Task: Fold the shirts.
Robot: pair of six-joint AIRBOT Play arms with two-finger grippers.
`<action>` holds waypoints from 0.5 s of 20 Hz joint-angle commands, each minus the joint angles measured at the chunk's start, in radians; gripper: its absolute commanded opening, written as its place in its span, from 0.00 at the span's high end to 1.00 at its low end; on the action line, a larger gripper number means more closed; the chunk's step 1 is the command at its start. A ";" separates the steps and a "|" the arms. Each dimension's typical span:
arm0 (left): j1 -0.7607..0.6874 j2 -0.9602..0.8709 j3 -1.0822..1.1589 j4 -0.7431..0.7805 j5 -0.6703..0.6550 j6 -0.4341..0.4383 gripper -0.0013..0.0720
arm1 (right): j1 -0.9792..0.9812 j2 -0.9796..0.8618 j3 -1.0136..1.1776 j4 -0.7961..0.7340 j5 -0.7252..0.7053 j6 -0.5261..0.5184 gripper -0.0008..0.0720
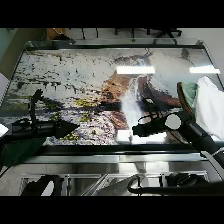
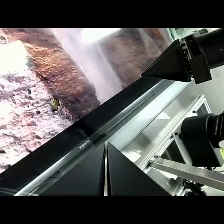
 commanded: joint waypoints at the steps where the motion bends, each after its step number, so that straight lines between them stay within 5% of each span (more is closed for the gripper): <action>1: 0.000 0.001 0.000 0.000 -0.002 0.000 0.97 | 0.001 -0.001 0.000 0.000 0.001 0.000 0.95; 6: 0.001 0.001 0.005 0.026 -0.004 -0.025 0.97 | 0.001 -0.001 0.000 0.000 0.001 0.000 0.95; 10: 0.001 0.001 0.085 0.537 0.029 -0.302 0.97 | 0.001 -0.001 0.000 0.000 0.001 0.000 0.95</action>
